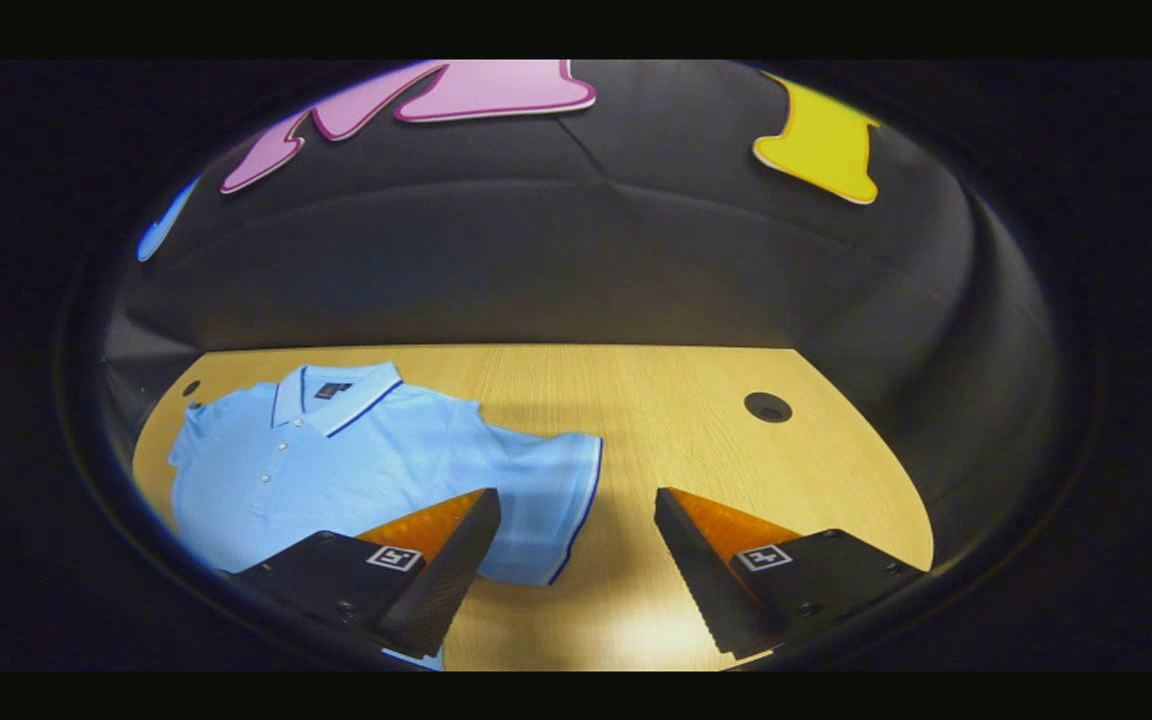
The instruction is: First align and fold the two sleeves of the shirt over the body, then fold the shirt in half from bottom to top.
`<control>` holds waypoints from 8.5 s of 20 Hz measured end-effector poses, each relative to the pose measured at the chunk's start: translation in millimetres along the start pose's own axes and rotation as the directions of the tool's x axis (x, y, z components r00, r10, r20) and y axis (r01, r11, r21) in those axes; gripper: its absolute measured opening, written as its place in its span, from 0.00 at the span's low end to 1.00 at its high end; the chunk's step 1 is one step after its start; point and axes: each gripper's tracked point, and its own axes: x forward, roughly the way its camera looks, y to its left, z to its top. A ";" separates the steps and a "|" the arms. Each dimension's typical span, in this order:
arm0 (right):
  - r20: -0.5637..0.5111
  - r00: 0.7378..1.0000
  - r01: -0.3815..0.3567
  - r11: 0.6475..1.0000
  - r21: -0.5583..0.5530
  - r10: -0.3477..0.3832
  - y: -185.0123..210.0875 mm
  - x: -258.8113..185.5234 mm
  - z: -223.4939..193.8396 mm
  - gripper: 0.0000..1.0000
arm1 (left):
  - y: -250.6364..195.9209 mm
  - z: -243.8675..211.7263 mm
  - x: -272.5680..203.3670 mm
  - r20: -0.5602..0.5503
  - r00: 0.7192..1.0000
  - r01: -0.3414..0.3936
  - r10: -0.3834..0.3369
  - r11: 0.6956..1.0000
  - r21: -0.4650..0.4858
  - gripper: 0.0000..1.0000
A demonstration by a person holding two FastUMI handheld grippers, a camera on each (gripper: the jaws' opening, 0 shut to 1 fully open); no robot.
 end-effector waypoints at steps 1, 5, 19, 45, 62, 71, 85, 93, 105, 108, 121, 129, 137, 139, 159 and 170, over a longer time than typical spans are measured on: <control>-0.009 1.000 0.004 1.000 -0.009 -0.004 -0.7 8.1 -1.9 0.97 | -4.2 -1.7 5.8 -0.006 1.000 0.008 -0.008 1.000 0.004 1.00; -0.051 0.999 0.003 1.000 0.017 -0.002 2.0 28.1 -14.4 0.95 | -16.7 -4.2 14.0 -0.014 0.998 0.056 -0.055 0.998 0.003 1.00; -0.041 0.997 -0.062 0.998 0.001 0.062 33.7 30.2 -13.7 0.07 | 15.8 -29.8 11.8 -0.059 0.998 0.012 -0.016 0.998 -0.063 0.99; 0.064 0.929 -0.344 0.915 -0.209 0.364 189.3 -109.6 24.7 1.00 | -5.4 -34.3 129.4 -0.051 0.985 0.156 -0.165 0.977 -0.143 1.00; 0.047 0.977 -0.203 0.978 -0.050 0.206 56.3 -186.2 -39.0 0.99 | -41.6 -137.9 396.4 -0.304 0.937 0.197 -0.174 0.979 0.049 0.99; 0.033 0.984 -0.176 0.984 -0.010 0.176 41.1 -184.9 -60.2 0.99 | -60.0 -153.6 407.5 -0.370 0.892 0.293 -0.259 0.955 0.037 0.70; 0.039 0.981 -0.189 0.982 0.029 0.188 40.7 -209.8 -75.7 0.99 | -145.1 -87.1 343.9 -0.285 0.877 0.396 -0.386 0.918 -0.024 0.11; 0.047 0.976 -0.214 0.974 0.067 0.212 47.1 -255.2 -100.4 1.00 | -228.7 -70.7 224.3 -0.258 0.727 0.590 -0.636 0.771 -0.239 0.60; -0.030 0.966 -0.254 0.963 0.093 0.257 93.6 -334.3 -185.5 0.98 | -74.6 -145.5 27.5 -0.310 0.795 0.519 -0.521 0.849 -0.098 0.97; -0.075 0.962 -0.258 0.964 0.067 0.263 107.6 -338.9 -217.3 0.99 | -48.5 -183.6 -16.5 -0.365 0.795 0.499 -0.484 0.864 -0.059 0.97; -0.149 0.967 -0.217 0.975 -0.046 0.208 122.4 -321.7 -267.0 1.00 | -43.4 -290.6 -43.8 -0.540 0.767 0.461 -0.347 0.884 0.086 0.94; -0.177 0.955 -0.229 0.972 0.058 0.236 139.3 -302.1 -256.3 0.10 | -70.8 -289.2 -48.7 -0.572 0.720 0.530 -0.393 0.844 0.087 0.13; -0.241 0.908 -0.316 0.939 0.139 0.341 145.9 -298.3 -252.4 0.06 | -76.8 -283.6 -48.0 -0.606 0.684 0.542 -0.407 0.839 0.048 0.07; -0.257 0.901 -0.314 0.934 0.169 0.349 145.3 -297.3 -247.3 0.06 | -77.7 -271.9 -44.6 -0.600 0.683 0.543 -0.418 0.839 0.033 0.06; 0.069 0.915 -0.404 0.910 0.092 0.398 158.1 -150.0 19.8 0.06 | -155.6 -74.3 150.9 -0.325 0.833 0.433 -0.448 0.893 -0.119 0.06; 0.176 0.919 -0.369 0.927 0.072 0.352 168.2 -13.7 137.2 0.00 | -202.3 -28.9 328.0 -0.209 0.873 0.441 -0.440 0.896 -0.043 0.06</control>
